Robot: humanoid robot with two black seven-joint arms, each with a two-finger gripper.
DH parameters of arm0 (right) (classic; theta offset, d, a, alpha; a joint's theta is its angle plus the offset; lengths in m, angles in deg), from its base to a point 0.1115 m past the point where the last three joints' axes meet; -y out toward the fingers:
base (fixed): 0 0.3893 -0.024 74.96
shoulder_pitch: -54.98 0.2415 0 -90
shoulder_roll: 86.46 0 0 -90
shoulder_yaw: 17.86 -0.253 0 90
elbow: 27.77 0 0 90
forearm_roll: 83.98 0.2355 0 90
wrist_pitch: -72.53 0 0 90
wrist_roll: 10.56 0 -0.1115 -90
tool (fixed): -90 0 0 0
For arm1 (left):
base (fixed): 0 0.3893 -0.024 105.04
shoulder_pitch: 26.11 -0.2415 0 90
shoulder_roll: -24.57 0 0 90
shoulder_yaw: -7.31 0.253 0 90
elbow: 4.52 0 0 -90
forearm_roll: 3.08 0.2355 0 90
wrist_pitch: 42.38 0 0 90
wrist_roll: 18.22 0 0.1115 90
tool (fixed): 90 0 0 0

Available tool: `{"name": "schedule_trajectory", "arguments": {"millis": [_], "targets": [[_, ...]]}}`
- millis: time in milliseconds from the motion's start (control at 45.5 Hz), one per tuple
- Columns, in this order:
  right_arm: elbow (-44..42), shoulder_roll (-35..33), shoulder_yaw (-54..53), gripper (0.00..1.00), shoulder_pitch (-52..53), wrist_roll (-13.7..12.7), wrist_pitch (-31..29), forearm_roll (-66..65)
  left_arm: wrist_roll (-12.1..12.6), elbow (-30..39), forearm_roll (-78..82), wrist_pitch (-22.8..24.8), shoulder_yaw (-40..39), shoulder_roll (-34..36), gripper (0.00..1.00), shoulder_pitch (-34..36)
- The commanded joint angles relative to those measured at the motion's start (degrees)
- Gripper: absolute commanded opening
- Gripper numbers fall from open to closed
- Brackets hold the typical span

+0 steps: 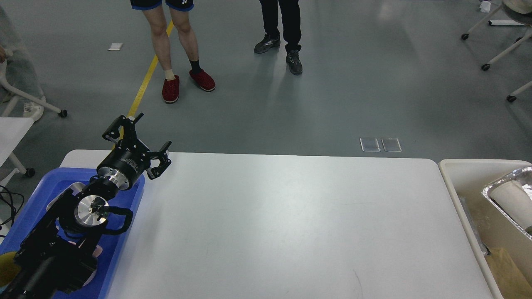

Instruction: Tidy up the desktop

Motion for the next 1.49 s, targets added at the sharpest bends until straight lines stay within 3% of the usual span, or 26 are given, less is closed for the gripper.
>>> {"name": "schedule_trajectory", "arguments": {"millis": [0, 329, 681, 703, 813, 1054, 1142, 1362, 1471], "targets": [[-5.5, 3.0, -0.1, 0.6, -0.2, 0.0, 0.1, 0.0, 0.0, 0.1, 0.0, 0.0, 0.0, 0.0, 0.98, -0.3], [-5.9, 3.9, -1.5, 1.0, -0.5, 0.0, 1.5, 0.0, 0.1, 0.3, 0.0, 0.0, 0.0, 0.1, 0.98, -0.7], [-6.0, 7.0, -17.7, 1.0, 8.3, 0.1, 6.1, 0.0, 0.0, 0.7, 0.1, 0.1, 0.0, 0.3, 0.98, -1.3], [-5.9, 9.2, -25.2, 1.0, 9.0, 0.2, 7.5, 0.0, 0.1, 0.8, 0.1, 0.0, -0.1, 0.3, 0.98, -1.4], [-5.1, 11.4, -36.3, 1.0, 9.2, 0.4, 7.6, 0.0, 0.1, 0.8, 0.1, 0.1, -0.1, 0.4, 0.98, -1.5], [-0.3, 18.7, -40.9, 1.0, 12.9, 1.5, 7.5, 0.2, 0.0, 0.8, 0.2, 0.0, -0.1, 0.5, 0.98, -1.8], [2.6, 21.3, -46.3, 1.0, 12.7, 6.0, 7.5, 0.2, 0.0, 0.8, 0.2, -0.1, -0.2, 0.4, 0.98, -1.8], [6.8, 29.6, -51.8, 1.0, 11.7, 24.3, 7.3, 0.2, 0.0, 0.8, 0.2, -0.4, -0.3, 0.6, 0.98, -1.8], [8.8, 32.4, -51.8, 1.0, 10.3, 29.6, 7.3, 0.2, 0.0, 0.8, 0.2, -0.4, -0.4, 0.9, 0.98, -1.8]]}}
